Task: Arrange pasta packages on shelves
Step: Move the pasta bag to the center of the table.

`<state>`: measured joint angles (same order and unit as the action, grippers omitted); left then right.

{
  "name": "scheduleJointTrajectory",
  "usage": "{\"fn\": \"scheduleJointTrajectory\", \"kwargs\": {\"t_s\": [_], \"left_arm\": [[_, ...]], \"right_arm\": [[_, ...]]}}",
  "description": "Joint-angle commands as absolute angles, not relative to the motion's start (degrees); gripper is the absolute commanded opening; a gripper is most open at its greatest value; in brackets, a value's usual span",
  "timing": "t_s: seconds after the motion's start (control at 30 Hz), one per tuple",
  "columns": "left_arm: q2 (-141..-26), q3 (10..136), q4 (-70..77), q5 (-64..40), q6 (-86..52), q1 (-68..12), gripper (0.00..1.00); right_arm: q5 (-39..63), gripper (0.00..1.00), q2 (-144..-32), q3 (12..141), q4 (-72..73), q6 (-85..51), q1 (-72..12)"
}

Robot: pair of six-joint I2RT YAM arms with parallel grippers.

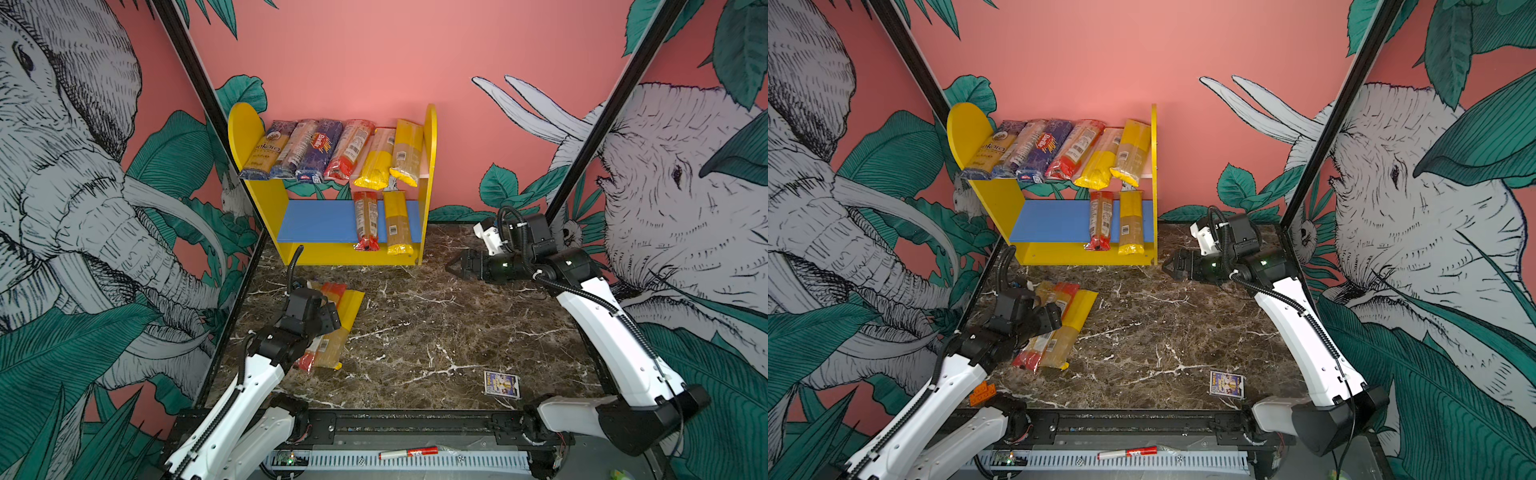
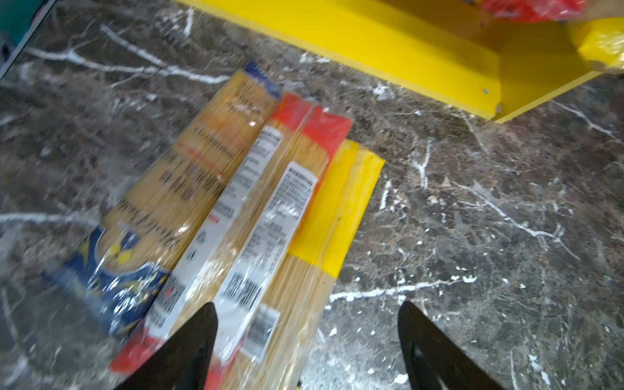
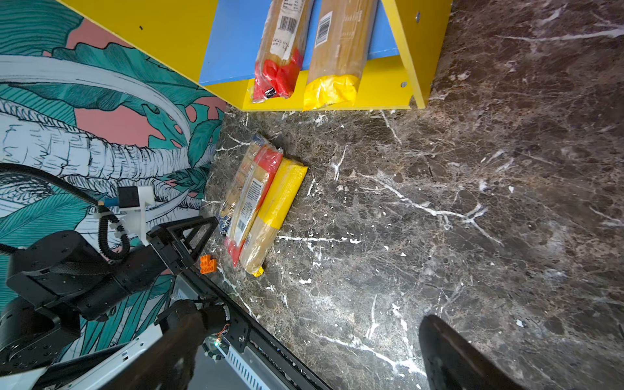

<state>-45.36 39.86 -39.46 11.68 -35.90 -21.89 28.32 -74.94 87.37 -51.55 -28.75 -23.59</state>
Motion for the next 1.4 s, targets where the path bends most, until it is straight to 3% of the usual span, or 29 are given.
{"fn": "scheduleJointTrajectory", "kwargs": {"t_s": [0.0, 0.37, 0.87, 1.03, 1.37], "left_arm": [[-43.9, 37.4, -49.9, 14.9, -43.7, -22.2, 0.85], [-48.8, 29.8, -43.5, 7.7, -48.2, -23.5, 0.84], [-68.2, 31.8, -24.1, 1.3, -51.4, -31.3, 0.82], [-73.1, 38.9, -25.6, 2.7, -50.3, -35.3, 0.82], [-67.4, 40.9, -34.4, 6.3, -47.8, -35.8, 0.85]], "right_arm": [[29.9, 0.99, -74.0, 86.9, -51.7, -28.5, -24.5], [28.2, 0.99, -65.7, 81.6, -54.3, -28.9, -25.1], [26.4, 0.99, -63.2, 79.1, -54.7, -28.2, -25.1], [26.3, 0.99, -64.3, 79.7, -54.5, -27.6, -25.0], [27.6, 0.99, -67.5, 81.0, -54.2, -24.9, -24.9]]}}
